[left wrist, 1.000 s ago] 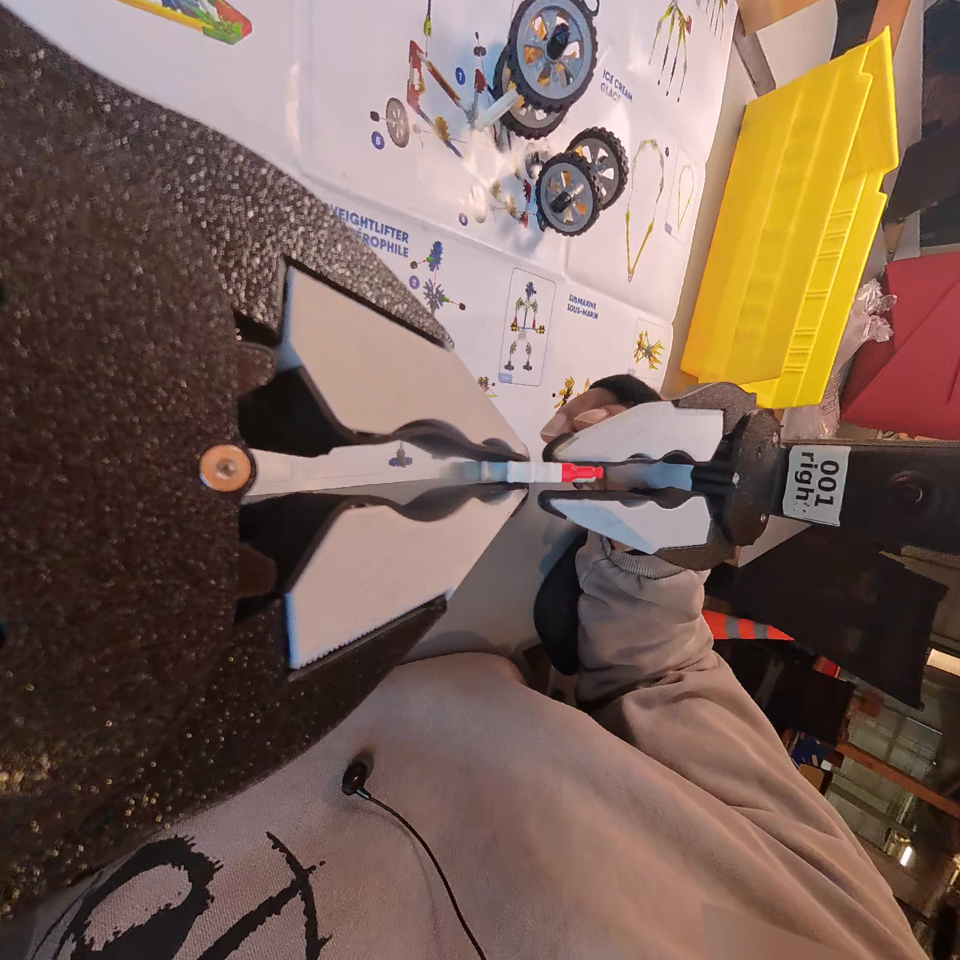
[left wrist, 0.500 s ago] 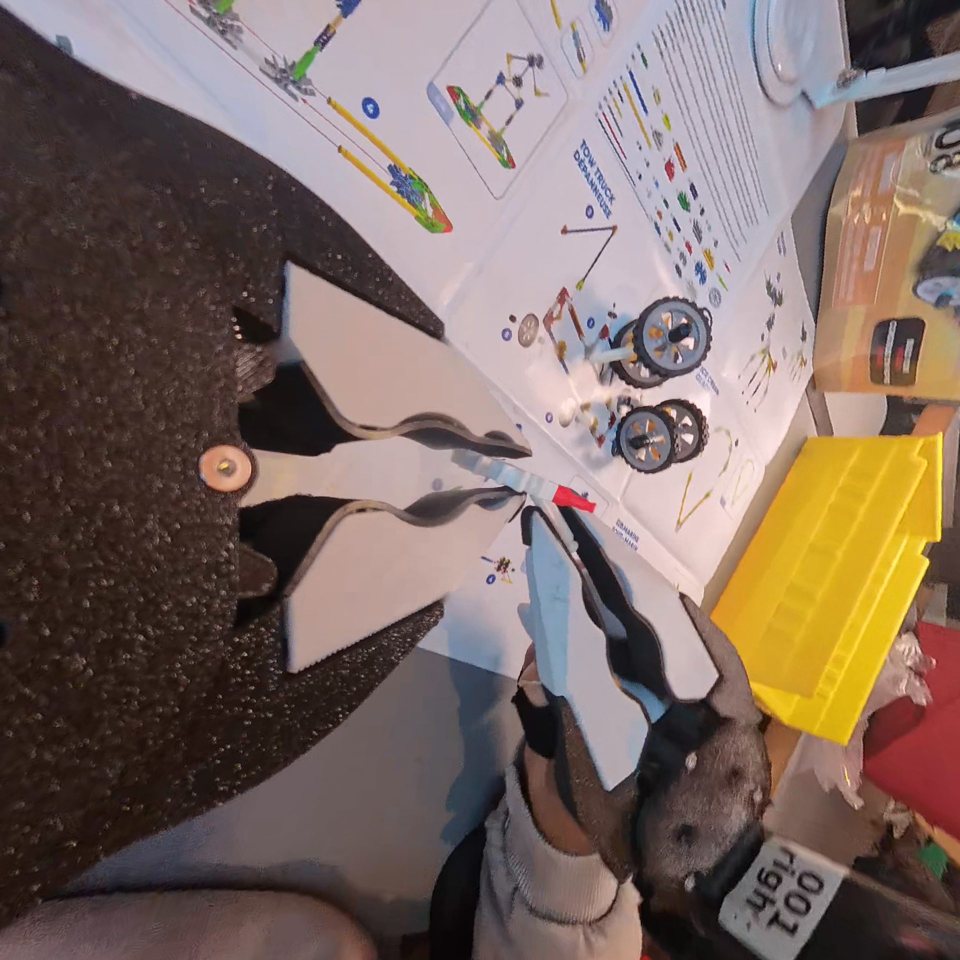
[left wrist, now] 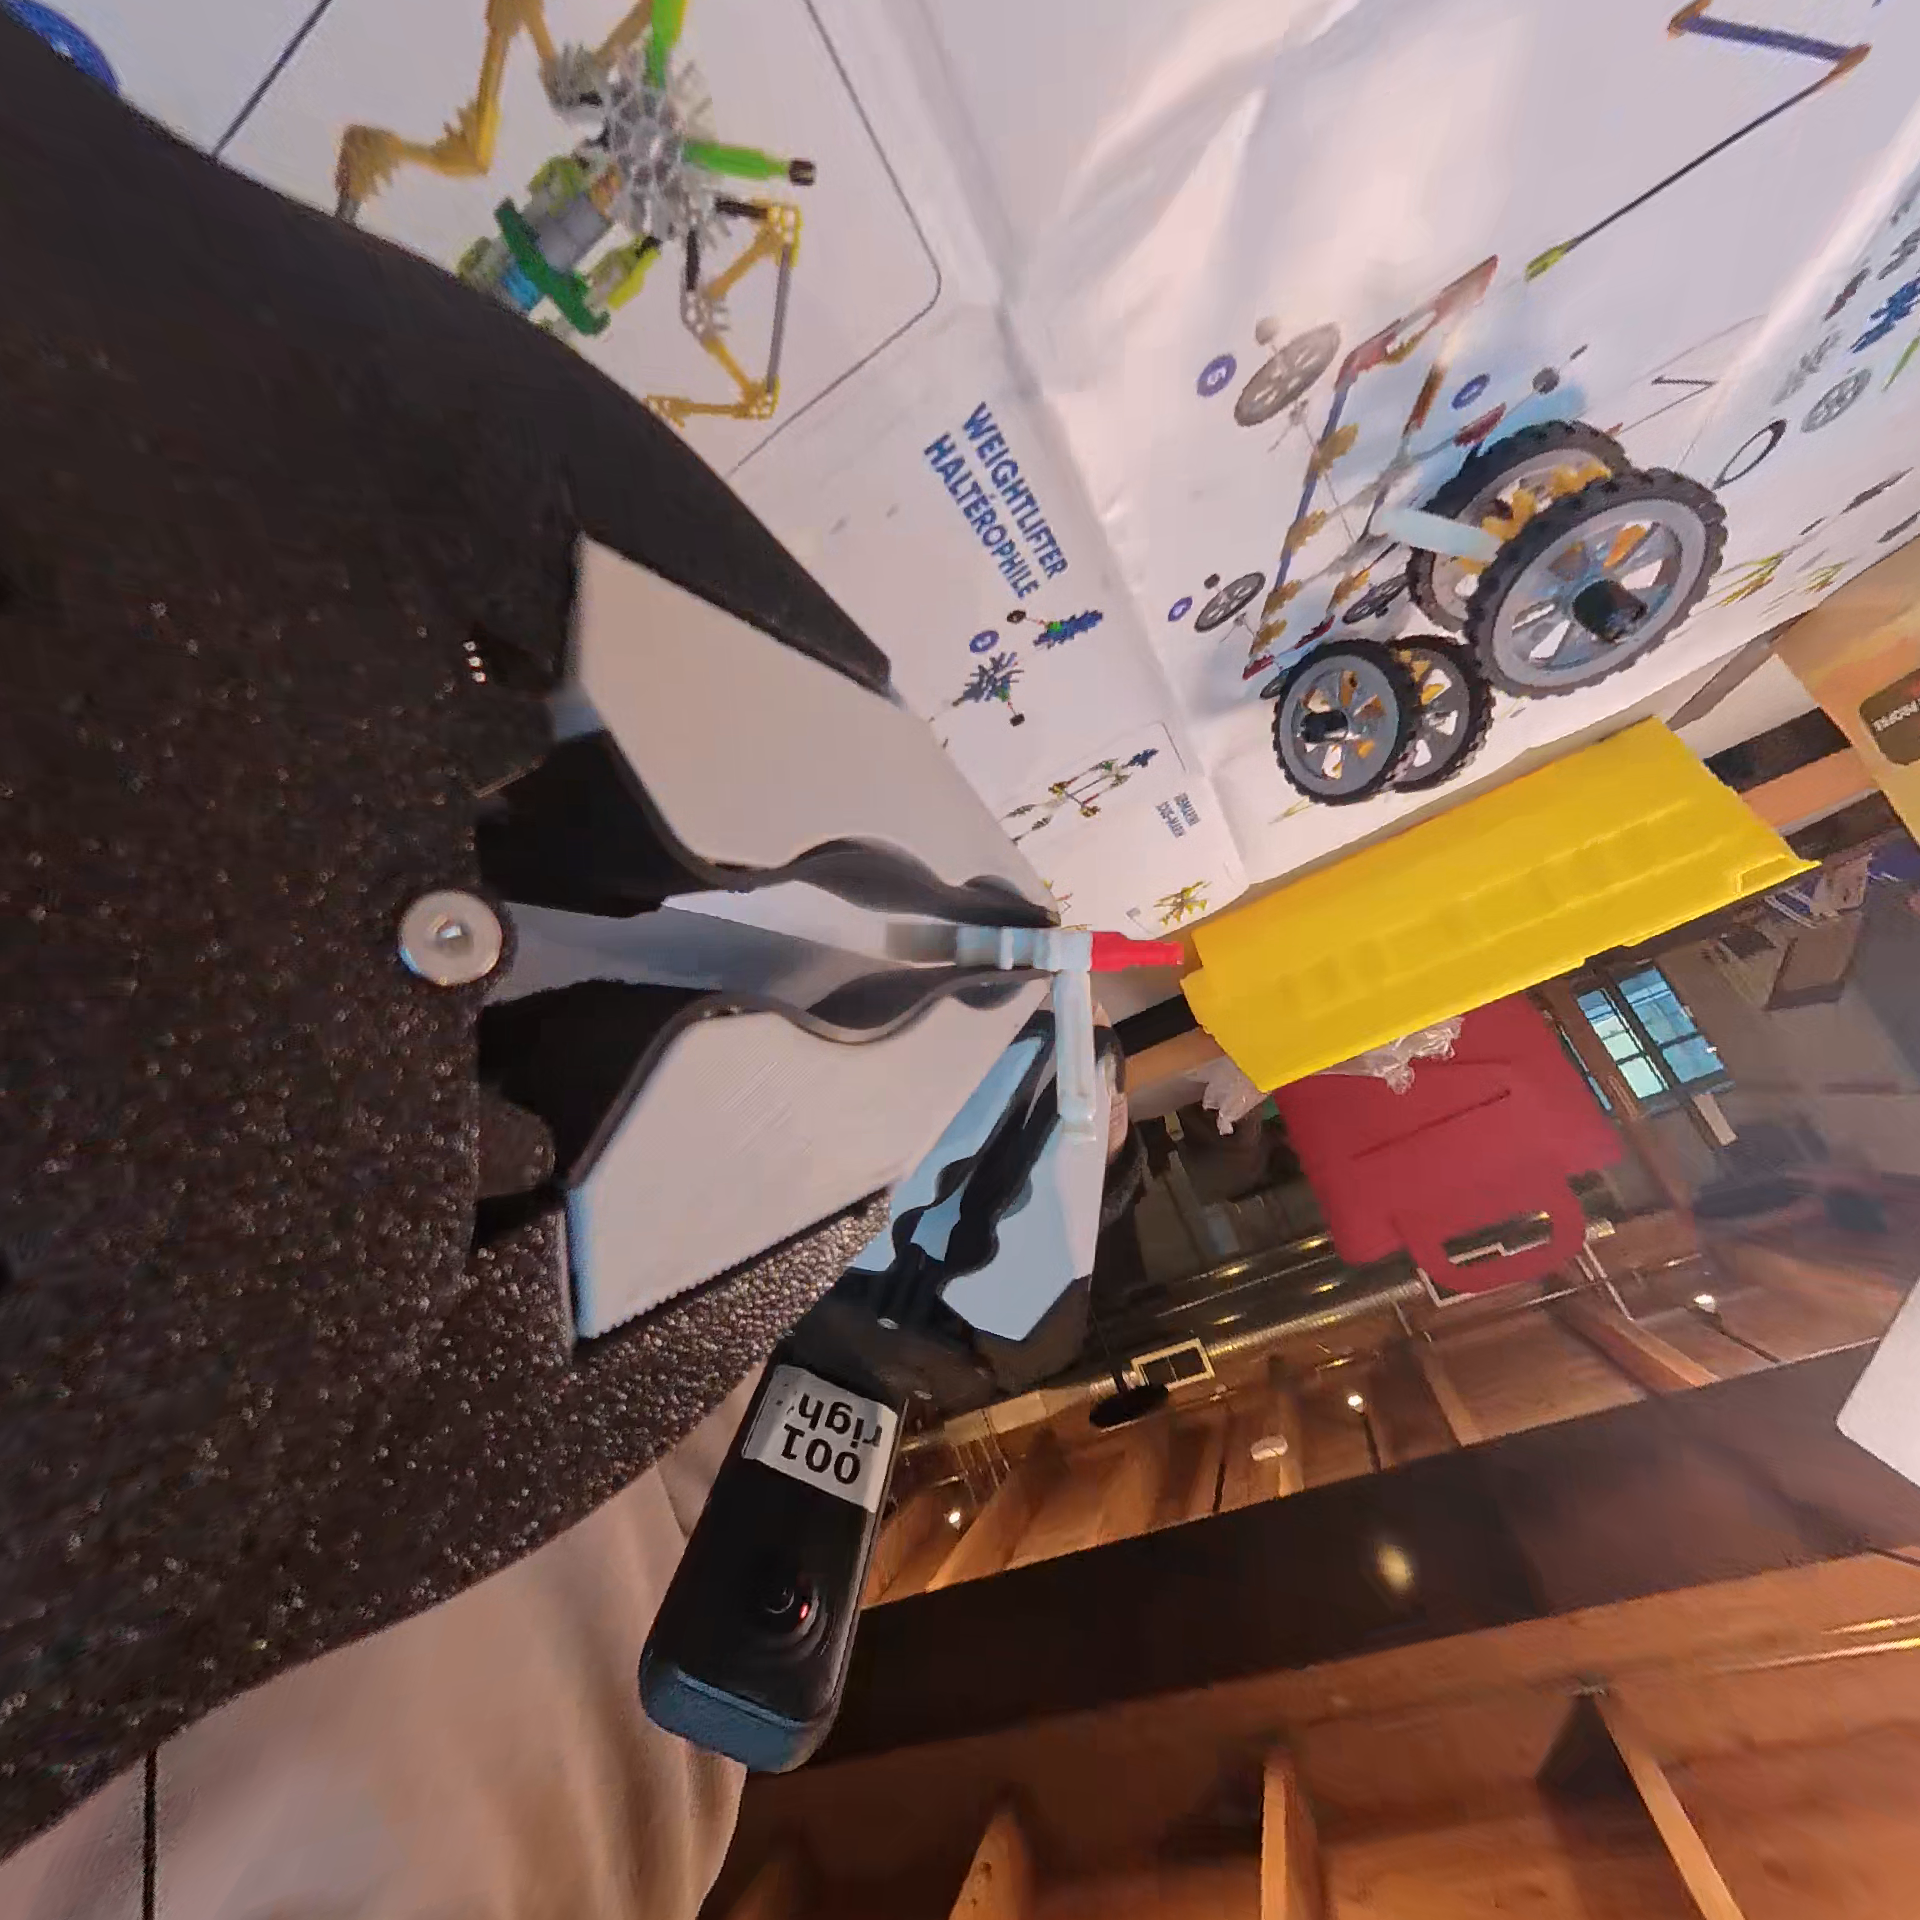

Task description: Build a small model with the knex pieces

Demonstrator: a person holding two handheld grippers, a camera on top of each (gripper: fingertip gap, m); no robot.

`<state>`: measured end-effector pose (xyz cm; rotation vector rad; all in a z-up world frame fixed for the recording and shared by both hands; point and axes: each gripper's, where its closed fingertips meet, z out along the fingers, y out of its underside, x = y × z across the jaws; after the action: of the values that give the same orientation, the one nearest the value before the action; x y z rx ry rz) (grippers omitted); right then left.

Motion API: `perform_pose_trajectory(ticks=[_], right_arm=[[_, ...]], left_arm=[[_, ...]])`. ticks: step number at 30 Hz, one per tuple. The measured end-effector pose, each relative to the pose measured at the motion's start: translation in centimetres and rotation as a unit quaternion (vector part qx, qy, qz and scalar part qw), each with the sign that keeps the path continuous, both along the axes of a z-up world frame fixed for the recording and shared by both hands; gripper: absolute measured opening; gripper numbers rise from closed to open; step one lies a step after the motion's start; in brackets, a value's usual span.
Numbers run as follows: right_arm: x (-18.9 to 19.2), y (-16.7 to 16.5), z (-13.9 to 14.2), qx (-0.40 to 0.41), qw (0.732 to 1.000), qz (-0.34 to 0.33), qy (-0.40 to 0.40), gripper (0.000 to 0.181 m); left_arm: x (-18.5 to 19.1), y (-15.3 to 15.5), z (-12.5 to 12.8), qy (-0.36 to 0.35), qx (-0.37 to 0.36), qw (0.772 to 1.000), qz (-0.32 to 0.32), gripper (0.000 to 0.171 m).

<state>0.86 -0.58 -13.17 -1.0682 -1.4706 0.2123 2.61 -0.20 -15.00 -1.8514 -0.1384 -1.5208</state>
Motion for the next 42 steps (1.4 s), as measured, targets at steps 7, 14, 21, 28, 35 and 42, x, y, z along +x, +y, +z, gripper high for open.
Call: perform_pose_trajectory(ticks=[7,14,21,28,35,42], right_arm=[[0.4,-0.8,-0.1,-0.226,0.967,0.101,0.061,0.0],[0.4,-2.1,0.4,-0.181,0.973,0.135,0.057,0.013],[0.4,-1.9,1.4,-0.242,0.955,0.145,0.092,0.006],[0.2,-2.4,1.7,-0.359,0.911,0.174,0.103,0.003],[1.3,-3.3,2.6,-0.618,0.731,0.252,0.144,0.003],[4.8,0.6,-6.7,-0.382,0.908,0.078,-0.152,0.003]], left_arm=[[-0.5,-0.1,-0.3,0.236,0.128,0.963,0.004,0.004],[-0.4,-0.8,0.3,0.279,0.169,0.945,-0.001,0.004],[-0.6,-1.0,0.8,0.325,0.199,0.925,0.004,0.004],[-0.1,-1.7,0.8,0.394,0.246,0.885,-0.015,0.003],[0.2,-2.4,-0.7,0.409,0.239,0.878,-0.069,0.004],[-2.6,-1.6,1.9,0.151,0.145,0.977,-0.03,0.004]])
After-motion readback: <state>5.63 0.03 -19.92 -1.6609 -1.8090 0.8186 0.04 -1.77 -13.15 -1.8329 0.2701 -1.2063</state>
